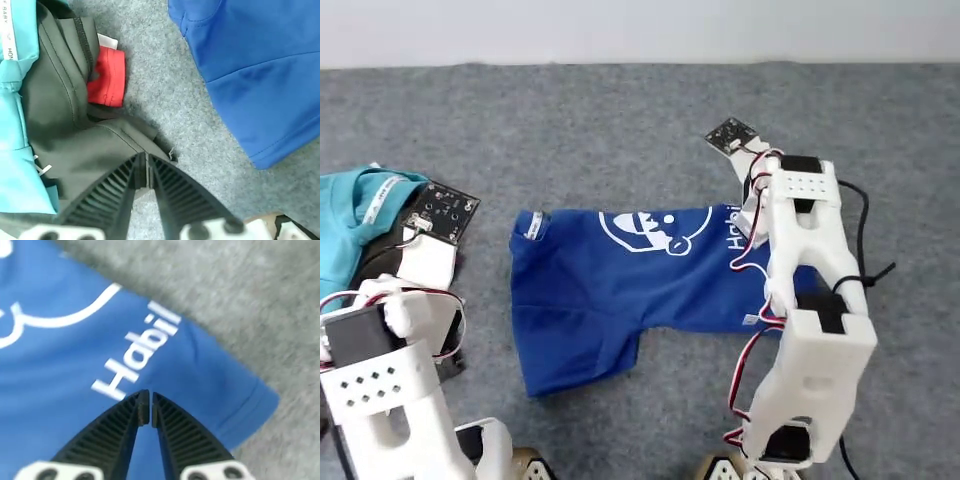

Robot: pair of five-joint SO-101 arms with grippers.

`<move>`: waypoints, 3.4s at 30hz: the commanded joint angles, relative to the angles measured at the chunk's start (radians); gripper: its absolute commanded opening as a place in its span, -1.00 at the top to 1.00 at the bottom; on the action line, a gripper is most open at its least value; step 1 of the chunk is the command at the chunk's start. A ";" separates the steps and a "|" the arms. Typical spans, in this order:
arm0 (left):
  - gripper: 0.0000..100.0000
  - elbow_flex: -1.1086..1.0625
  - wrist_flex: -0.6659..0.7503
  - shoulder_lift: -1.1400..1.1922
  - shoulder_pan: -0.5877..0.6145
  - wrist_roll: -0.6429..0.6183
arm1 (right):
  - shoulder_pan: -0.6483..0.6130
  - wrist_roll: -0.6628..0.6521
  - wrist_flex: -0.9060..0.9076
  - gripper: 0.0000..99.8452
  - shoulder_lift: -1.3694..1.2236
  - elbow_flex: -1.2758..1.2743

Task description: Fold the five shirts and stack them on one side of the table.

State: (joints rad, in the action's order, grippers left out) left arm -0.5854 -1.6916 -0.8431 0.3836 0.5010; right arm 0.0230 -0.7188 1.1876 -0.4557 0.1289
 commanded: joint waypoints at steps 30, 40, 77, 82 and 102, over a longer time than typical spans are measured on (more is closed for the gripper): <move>0.97 -0.056 0.078 -0.018 0.773 0.233 | -0.918 0.077 0.475 0.55 0.328 -0.069; 0.97 -0.056 0.080 -0.018 0.809 0.264 | -1.106 0.106 0.090 0.55 0.392 -0.462; 0.97 -0.050 0.080 -0.018 0.806 0.262 | -0.972 0.046 0.280 0.98 0.101 -0.031; 0.97 -0.050 0.081 -0.018 0.804 0.262 | -0.906 0.011 0.302 0.98 0.143 0.009; 0.97 -0.054 0.083 -0.018 0.804 0.262 | -0.677 0.149 0.260 0.56 -0.027 0.219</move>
State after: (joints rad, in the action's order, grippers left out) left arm -0.6452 -1.6318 -0.8431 1.1907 0.7633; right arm -0.6920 -0.6345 1.4469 -0.4741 0.2762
